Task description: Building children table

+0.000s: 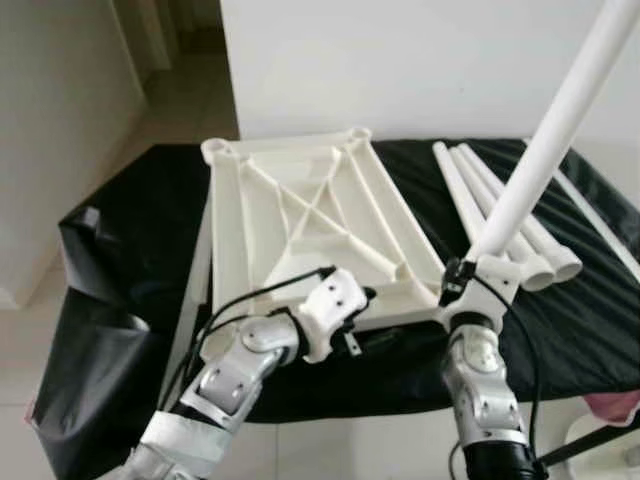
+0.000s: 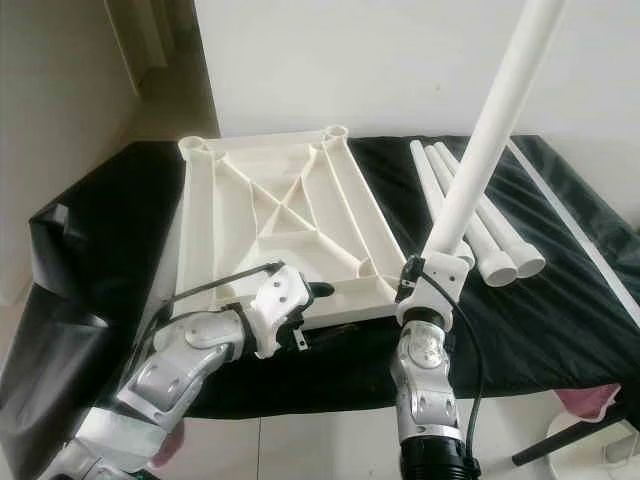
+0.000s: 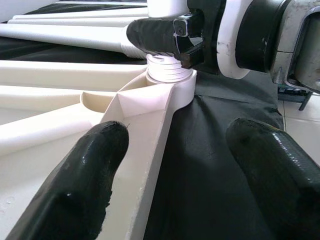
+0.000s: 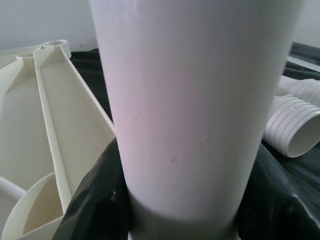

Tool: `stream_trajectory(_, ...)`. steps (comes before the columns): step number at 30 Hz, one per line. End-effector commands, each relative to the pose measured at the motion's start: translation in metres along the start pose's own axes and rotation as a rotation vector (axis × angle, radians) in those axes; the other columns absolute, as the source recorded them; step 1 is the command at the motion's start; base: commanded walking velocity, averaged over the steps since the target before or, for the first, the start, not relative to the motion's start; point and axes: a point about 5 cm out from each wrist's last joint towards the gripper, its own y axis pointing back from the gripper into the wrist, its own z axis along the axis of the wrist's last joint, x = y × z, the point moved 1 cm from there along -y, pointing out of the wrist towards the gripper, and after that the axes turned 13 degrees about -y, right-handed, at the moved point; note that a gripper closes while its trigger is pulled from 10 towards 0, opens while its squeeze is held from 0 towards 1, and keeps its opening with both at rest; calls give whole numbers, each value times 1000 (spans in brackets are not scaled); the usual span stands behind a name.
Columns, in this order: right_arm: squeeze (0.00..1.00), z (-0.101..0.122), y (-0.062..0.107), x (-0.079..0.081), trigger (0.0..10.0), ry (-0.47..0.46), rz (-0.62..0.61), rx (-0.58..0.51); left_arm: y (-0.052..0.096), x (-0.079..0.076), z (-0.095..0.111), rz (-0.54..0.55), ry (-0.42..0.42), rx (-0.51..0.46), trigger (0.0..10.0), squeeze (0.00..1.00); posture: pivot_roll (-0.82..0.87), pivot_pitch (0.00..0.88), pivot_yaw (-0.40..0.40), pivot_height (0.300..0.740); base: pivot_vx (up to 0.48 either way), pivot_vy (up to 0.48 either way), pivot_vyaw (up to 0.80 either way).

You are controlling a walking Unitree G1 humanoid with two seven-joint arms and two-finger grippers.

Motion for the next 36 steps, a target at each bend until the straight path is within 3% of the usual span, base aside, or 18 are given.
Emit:
stream_trajectory(1,0,-14,5,-7,10000,6,-32,70,1,0,1,-22,-2,-6,10000,0,16,0,-4,740,0,0,0)
stream_trajectory(12,0,-8,5,2,10000,7,14,27,2,-2,0,-12,-18,1,10000,0,27,0,-10,740,0,0,0)
stream_trajectory(13,745,-7,5,1,10000,7,11,26,2,-2,0,-8,-18,3,10000,0,29,0,-12,740,0,0,0)
stream_trajectory(14,745,-7,5,0,10000,7,9,26,1,-3,-1,-6,-17,5,10000,0,29,0,-12,740,0,0,0)
stream_trajectory(15,1000,-6,4,-2,10000,8,9,26,0,-2,-1,0,-18,11,10000,0,33,0,-14,740,0,0,0)
stream_trajectory(24,1000,-3,4,-4,10000,12,66,27,-4,1,1,46,-38,4,10000,0,32,0,-25,740,0,0,0)
stream_trajectory(30,1000,-3,6,-6,10000,17,107,41,0,1,-2,62,-5,24,10000,0,34,0,-26,740,0,0,0)
stream_trajectory(31,329,-3,7,-7,10000,29,127,45,1,1,-4,53,19,28,10000,0,33,0,-25,740,0,0,0)
stream_trajectory(32,0,-5,10,-10,10000,55,158,46,1,0,-5,49,9,33,10000,0,33,0,-24,740,0,0,0)
stream_trajectory(36,0,-5,10,-13,10000,58,187,53,-1,-1,-5,43,24,27,10000,0,34,0,-23,740,0,0,0)
